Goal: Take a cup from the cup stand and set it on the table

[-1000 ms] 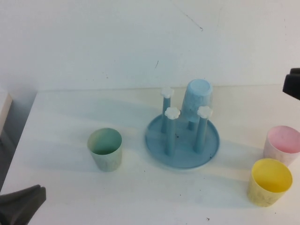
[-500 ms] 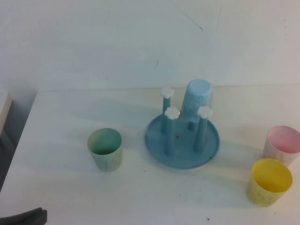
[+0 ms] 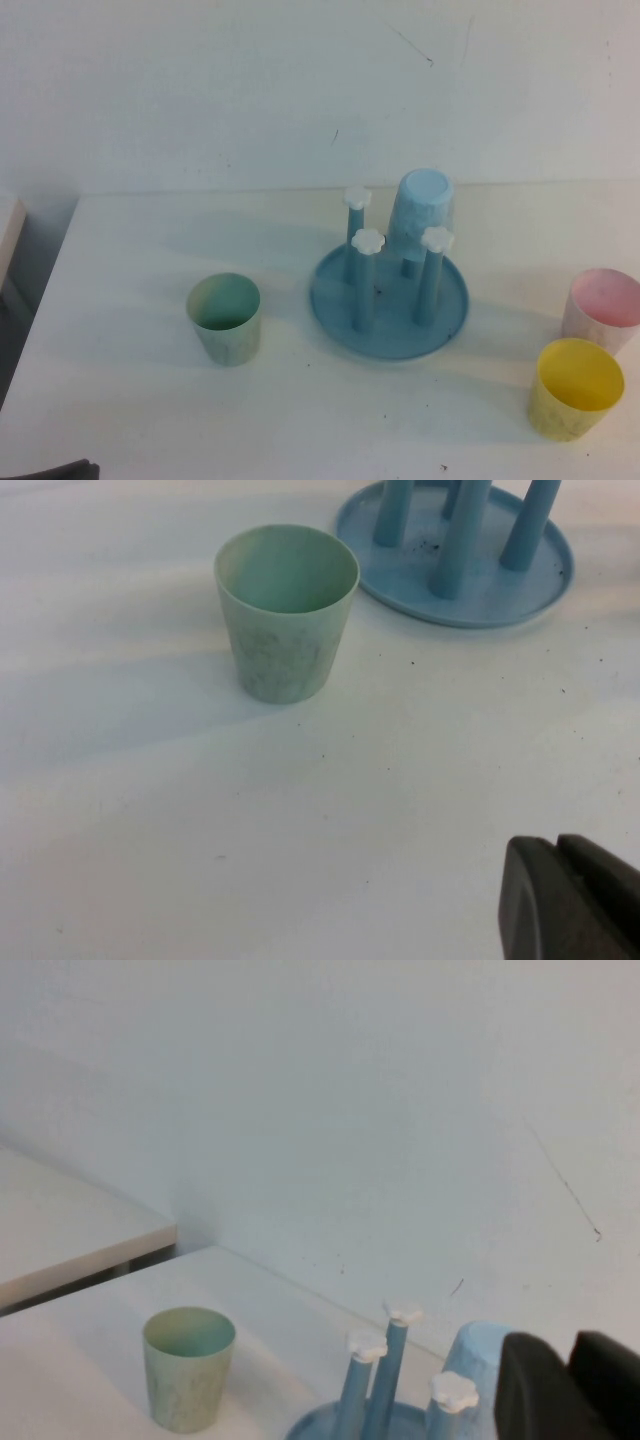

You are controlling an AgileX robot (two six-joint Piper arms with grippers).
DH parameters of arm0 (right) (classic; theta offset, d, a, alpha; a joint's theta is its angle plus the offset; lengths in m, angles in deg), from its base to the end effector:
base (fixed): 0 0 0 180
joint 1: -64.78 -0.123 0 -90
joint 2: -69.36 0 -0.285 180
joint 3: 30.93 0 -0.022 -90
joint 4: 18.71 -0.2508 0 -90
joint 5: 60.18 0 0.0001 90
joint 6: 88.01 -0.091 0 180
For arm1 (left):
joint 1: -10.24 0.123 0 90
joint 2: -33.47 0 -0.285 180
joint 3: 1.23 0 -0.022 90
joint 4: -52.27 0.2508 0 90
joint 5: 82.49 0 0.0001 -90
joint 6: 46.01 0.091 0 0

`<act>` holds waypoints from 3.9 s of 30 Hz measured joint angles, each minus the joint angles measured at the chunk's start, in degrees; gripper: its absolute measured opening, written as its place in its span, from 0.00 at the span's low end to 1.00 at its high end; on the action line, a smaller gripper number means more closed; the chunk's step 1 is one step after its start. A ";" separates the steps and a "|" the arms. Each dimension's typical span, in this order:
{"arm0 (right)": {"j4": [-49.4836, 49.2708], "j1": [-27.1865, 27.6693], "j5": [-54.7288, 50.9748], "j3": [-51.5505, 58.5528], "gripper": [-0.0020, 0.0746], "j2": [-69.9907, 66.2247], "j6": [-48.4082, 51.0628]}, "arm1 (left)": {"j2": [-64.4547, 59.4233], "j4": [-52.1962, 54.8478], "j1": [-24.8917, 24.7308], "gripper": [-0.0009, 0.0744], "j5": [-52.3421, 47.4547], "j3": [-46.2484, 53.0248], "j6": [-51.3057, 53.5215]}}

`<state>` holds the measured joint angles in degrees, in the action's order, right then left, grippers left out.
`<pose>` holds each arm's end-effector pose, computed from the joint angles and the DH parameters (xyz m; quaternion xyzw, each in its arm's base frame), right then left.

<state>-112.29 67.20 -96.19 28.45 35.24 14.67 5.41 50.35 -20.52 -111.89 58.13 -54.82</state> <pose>0.0915 0.0497 0.2884 -0.2506 0.6660 0.1568 0.6849 0.0673 -0.0418 0.2492 0.1542 0.8377 -0.1911 0.4879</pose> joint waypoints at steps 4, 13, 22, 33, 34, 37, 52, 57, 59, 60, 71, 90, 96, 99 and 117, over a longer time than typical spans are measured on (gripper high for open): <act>0.00 0.00 0.00 0.00 0.12 0.00 0.13 | 0.00 0.00 0.00 0.01 0.00 0.00 0.00; 1.58 0.00 10.58 0.00 0.12 1.32 5.30 | 0.00 0.00 0.00 0.01 0.00 0.00 0.00; 6.88 0.00 25.81 0.00 0.12 15.41 9.07 | 0.00 0.00 0.00 0.01 0.00 0.00 0.00; 54.35 0.44 32.70 7.94 0.12 19.27 -39.01 | 0.00 0.00 0.00 0.01 -0.03 0.00 0.00; 63.28 0.42 32.09 9.83 0.12 19.60 -49.35 | 0.00 0.00 0.00 0.01 -0.03 0.00 0.00; 81.69 0.42 30.37 15.08 0.12 22.19 -71.78 | 0.00 0.00 0.00 0.01 -0.03 0.00 -0.11; 95.41 -1.40 17.07 19.34 0.12 27.00 -92.36 | 0.00 0.00 0.00 0.01 -0.13 0.00 -0.10; 98.08 -5.85 15.92 19.34 0.12 27.00 -96.47 | 0.00 0.00 0.00 0.01 -0.13 0.00 -0.10; 98.61 -6.28 15.89 19.34 0.12 27.00 -96.90 | 0.00 0.00 0.00 0.01 -0.13 0.00 -0.10; 98.63 -6.38 15.79 19.34 0.12 27.00 -97.18 | 0.00 0.00 0.00 0.01 -0.13 0.00 -0.10; 99.00 -6.38 15.79 19.34 0.12 27.00 -97.40 | 0.00 0.00 0.00 0.01 -0.13 0.00 -0.10; 99.08 -6.38 15.79 19.34 0.12 27.00 -97.46 | 0.24 0.51 0.23 0.01 -0.02 0.82 0.13; 99.08 -6.38 15.79 19.34 0.12 27.00 -97.46 | 6.01 1.92 6.38 0.01 5.85 6.94 1.31; 99.08 -6.38 15.79 19.34 0.12 27.00 -97.46 | 10.78 1.92 11.85 0.01 11.40 11.02 1.31; 99.08 -6.38 15.68 19.34 0.12 27.00 -97.46 | 20.73 1.92 35.49 0.01 16.22 19.44 3.50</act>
<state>-13.22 60.81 -80.51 47.78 62.24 -82.79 26.14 52.27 14.98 -95.68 77.57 -51.32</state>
